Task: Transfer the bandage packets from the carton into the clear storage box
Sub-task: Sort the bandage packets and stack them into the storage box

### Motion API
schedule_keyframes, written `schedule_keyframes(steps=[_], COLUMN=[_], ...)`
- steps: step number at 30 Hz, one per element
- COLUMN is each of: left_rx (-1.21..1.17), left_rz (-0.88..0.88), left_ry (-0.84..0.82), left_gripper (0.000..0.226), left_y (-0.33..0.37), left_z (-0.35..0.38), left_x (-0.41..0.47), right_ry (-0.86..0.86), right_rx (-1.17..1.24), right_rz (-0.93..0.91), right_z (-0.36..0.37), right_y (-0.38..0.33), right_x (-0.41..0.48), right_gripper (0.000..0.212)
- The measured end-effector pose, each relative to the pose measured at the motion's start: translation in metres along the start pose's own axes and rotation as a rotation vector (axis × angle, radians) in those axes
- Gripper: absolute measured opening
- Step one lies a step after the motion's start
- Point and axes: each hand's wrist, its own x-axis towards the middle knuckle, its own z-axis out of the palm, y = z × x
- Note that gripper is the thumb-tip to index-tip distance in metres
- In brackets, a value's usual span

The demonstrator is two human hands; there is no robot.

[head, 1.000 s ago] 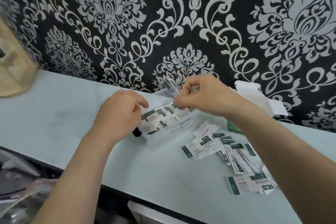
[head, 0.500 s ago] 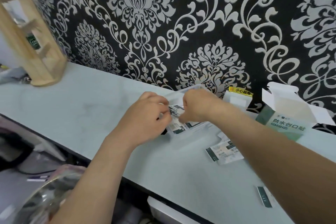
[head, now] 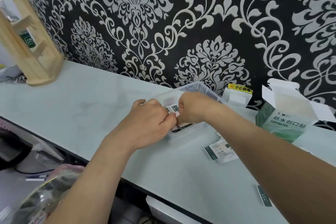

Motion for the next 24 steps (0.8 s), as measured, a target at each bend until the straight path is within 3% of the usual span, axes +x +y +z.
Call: schedule_keyframes(steps=[10,16,20,24], left_rx=[0.076,0.073,0.054,0.029], left_rz=[-0.048,-0.050,-0.044,-0.040], left_ry=[-0.059,0.044,0.162,0.176], left_gripper=[0.041,0.043,0.050,0.052], left_y=[0.008,0.004,0.001,0.002], left_z=[0.002,0.005,0.006,0.007], left_x=[0.005,0.006,0.010,0.012], right_ry=[0.081,0.082,0.128,0.132], right_rx=[-0.075,0.015,-0.014,0.032], right_rz=[-0.007,-0.034,-0.058,-0.071], right_z=[0.003,0.001,0.002,0.000], right_y=[-0.004,-0.002,0.002,0.002], right_x=[0.000,0.003,0.008,0.003], right_gripper=[0.026,0.012,0.021,0.020])
